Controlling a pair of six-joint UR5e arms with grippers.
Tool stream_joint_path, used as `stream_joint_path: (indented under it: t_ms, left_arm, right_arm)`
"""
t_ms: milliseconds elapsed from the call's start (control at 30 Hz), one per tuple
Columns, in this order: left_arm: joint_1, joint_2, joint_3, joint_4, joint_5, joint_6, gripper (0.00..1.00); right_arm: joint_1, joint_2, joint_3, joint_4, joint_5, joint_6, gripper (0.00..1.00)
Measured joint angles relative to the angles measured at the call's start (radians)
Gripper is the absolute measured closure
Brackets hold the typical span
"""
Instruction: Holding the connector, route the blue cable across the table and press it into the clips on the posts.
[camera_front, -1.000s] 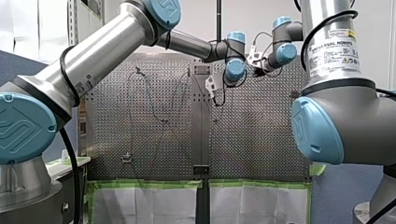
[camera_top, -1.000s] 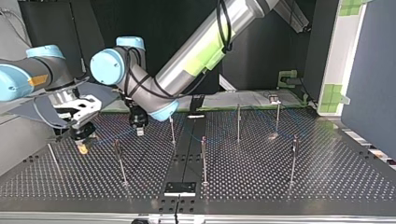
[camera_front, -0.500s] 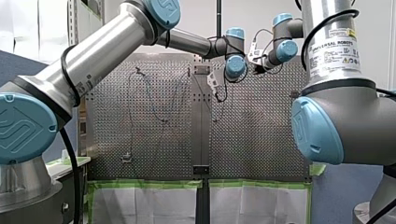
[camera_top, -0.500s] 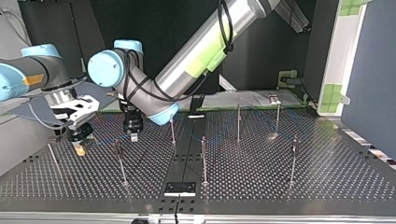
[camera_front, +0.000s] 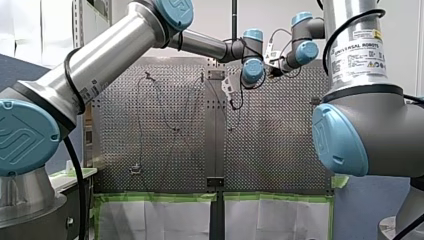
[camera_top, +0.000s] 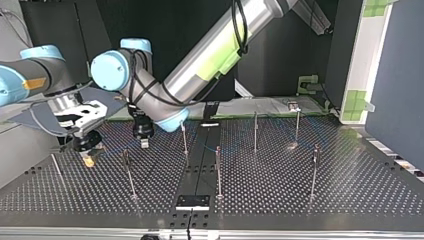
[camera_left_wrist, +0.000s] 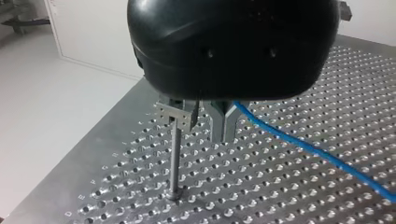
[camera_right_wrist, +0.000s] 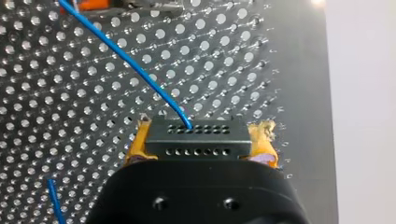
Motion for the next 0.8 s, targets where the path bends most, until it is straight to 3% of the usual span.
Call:
stream_joint_path:
  t_ms: [333,800]
  left_arm:
    - [0.004,0.006,0.0,0.008,0.0,0.0,0.99]
    - [0.084,0.001,-0.028,0.121,0.107,0.027,0.99]
  right_arm:
    - [-0.004,-0.021,0.0,-0.001,-0.007,0.003,1.0]
    - [-0.018,0.017,-0.004,-0.017,-0.022,0.006,1.0]
